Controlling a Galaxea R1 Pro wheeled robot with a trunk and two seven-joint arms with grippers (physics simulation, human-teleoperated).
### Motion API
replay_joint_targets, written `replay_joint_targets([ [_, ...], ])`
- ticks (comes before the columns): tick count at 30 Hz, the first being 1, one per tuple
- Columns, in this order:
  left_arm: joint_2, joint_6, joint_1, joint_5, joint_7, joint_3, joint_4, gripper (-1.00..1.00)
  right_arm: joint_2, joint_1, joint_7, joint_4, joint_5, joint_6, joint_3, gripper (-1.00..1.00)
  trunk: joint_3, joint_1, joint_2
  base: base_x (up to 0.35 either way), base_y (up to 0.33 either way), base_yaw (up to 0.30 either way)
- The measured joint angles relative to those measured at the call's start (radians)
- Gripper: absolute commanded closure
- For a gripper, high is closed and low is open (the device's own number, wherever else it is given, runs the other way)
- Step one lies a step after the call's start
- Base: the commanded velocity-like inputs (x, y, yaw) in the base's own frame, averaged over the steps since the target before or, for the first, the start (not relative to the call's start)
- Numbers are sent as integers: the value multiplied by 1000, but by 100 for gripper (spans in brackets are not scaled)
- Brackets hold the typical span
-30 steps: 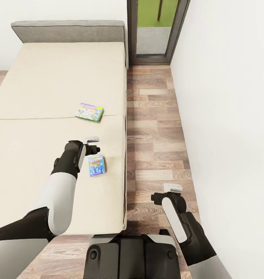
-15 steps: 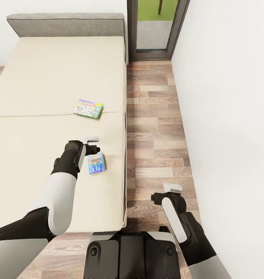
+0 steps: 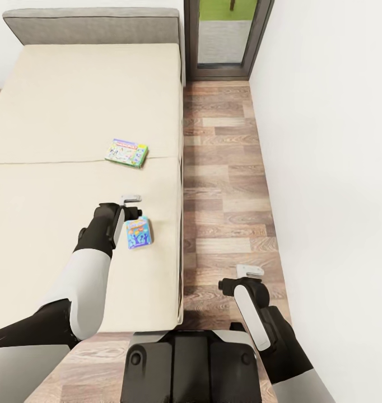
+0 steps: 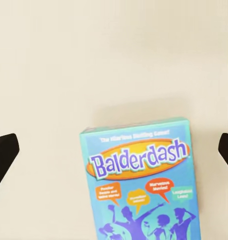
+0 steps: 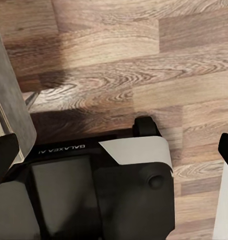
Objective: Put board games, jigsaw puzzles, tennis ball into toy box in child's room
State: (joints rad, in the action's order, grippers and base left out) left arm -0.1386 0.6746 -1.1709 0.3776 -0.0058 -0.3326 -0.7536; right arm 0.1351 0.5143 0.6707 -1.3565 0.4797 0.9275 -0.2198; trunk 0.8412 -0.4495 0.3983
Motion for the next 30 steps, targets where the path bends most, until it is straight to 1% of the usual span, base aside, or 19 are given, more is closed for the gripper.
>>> replay_joint_targets([
  [4,0,-32,0,2,36,-2,0,-100,0,0,0,0,0,0,0,-100,7,0,0,0,0,0],
  [10,0,-51,0,1,54,-2,0,-100,0,0,0,0,-1,-2,0,-100,17,0,0,0,0,0],
  [20,0,-62,0,0,56,-2,0,-100,0,0,0,0,-4,-5,0,-100,33,0,0,0,0,0],
  [25,0,-119,0,-1,54,-2,0,-100,0,0,0,0,-5,-7,0,-100,41,0,0,0,0,0],
  [30,-1,-148,0,-1,51,-2,0,-100,-1,0,0,0,-6,-8,0,-100,50,0,0,0,0,0],
])
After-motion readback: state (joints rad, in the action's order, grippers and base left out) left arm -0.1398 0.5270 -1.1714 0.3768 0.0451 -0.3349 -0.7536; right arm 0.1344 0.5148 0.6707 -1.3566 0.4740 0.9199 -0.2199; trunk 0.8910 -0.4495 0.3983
